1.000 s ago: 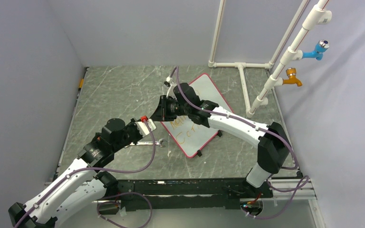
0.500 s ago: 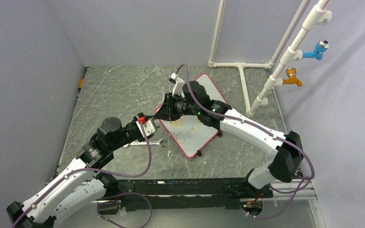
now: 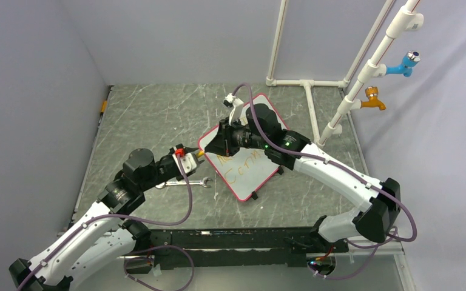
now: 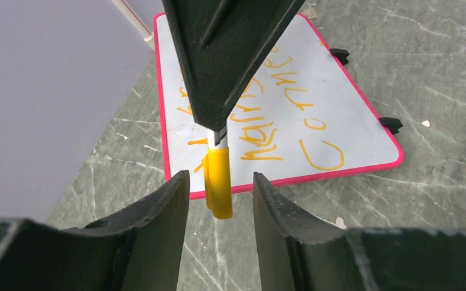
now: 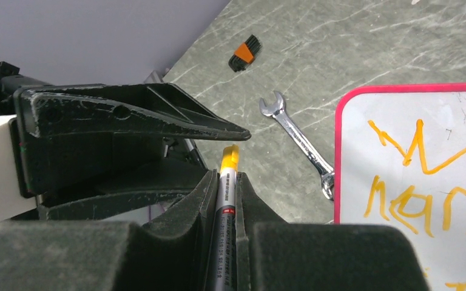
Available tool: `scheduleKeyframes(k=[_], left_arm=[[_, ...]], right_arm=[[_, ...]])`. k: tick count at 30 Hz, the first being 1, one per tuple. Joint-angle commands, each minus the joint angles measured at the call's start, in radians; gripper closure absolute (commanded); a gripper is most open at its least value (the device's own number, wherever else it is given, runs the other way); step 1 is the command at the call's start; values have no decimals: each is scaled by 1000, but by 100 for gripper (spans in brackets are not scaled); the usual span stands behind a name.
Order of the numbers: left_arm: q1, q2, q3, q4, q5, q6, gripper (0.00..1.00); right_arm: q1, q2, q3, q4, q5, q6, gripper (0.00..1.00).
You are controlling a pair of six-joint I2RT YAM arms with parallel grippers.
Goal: Write a sentence on the whiteboard
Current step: Insert the pen cap into the whiteboard marker, then put down the whiteboard marker at the center of the board.
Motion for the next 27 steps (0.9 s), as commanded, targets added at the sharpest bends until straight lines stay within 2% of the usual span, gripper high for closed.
scheduleKeyframes(k=[1, 6, 7, 9, 13, 14, 15, 18, 24, 25, 27], left_arm=[[10, 0, 30, 57, 31, -18, 56], [11, 16, 37, 54, 52, -21, 69], [11, 16, 36, 56, 57, -22, 75], [11, 19, 37, 58, 65, -23, 99], [11, 26, 39, 50, 63, -26, 100], [11, 26, 38, 52, 57, -30, 100], [11, 24, 38, 53, 51, -31, 100], [11, 20, 36, 53, 10, -43, 100], [11, 15, 46, 34, -132, -114, 100], [11, 12, 47, 29, -164, -149, 100], [12, 3, 44, 13, -236, -209, 100]], right_arm=[[-4, -36, -9, 21, -45, -35, 100], [-3, -30, -16, 51, -89, -28, 100], [-4, -28, -20, 61, -95, -25, 100], [-5, -24, -25, 75, -111, -16, 100], [-6, -17, -26, 80, -106, -1, 100], [-4, -15, -21, 72, -98, -1, 97], [-4, -14, -15, 64, -89, -4, 89], [-4, -29, -2, 35, -45, -19, 58], [-4, -89, 25, -65, 142, -64, 8], [-4, -100, 27, -79, 173, -71, 2], [-4, -129, 29, -114, 246, -79, 1]])
